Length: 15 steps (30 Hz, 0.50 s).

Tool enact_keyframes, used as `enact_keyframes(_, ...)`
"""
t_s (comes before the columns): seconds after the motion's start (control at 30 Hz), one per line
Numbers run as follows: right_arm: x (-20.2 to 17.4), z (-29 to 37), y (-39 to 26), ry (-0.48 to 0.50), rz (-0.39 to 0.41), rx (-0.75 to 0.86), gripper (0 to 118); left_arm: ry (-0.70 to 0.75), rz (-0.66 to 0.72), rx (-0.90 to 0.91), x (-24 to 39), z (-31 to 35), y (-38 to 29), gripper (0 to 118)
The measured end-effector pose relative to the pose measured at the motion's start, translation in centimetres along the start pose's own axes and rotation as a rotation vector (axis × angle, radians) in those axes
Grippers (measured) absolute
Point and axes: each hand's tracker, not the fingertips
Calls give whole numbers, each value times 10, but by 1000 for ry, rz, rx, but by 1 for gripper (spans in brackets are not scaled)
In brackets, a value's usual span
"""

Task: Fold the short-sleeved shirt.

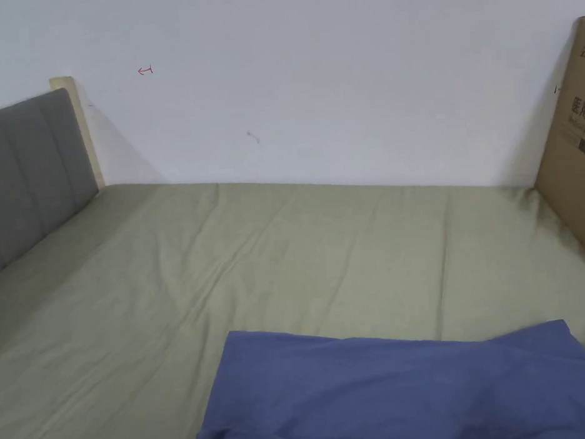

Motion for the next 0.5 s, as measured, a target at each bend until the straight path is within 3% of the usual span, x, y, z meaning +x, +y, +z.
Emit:
enact_keyframes(0.07, 5, 0, -1, -13, -27, -9, 5, -1, -26, 36, 7, 14, -3, 95)
enact_keyframes(0.1, 10, -1, -1, -19, -45, -17, 5, 4, -56, 70, 12, 22, -8, 79)
enact_keyframes(0.17, 15, 0, -2, -34, -68, -24, 5, 16, -86, 114, 20, 35, -15, 22)
enact_keyframes(0.2, 19, 0, -2, -42, -81, -26, 5, 13, -91, 118, 22, 38, -18, 8)
enact_keyframes(0.37, 48, -1, 0, -52, -164, -24, 5, -23, -62, 173, 7, 54, -19, 3)
enact_keyframes(0.5, 84, -14, 8, -157, -176, -142, 5, -68, -38, 199, -3, 77, -14, 2)
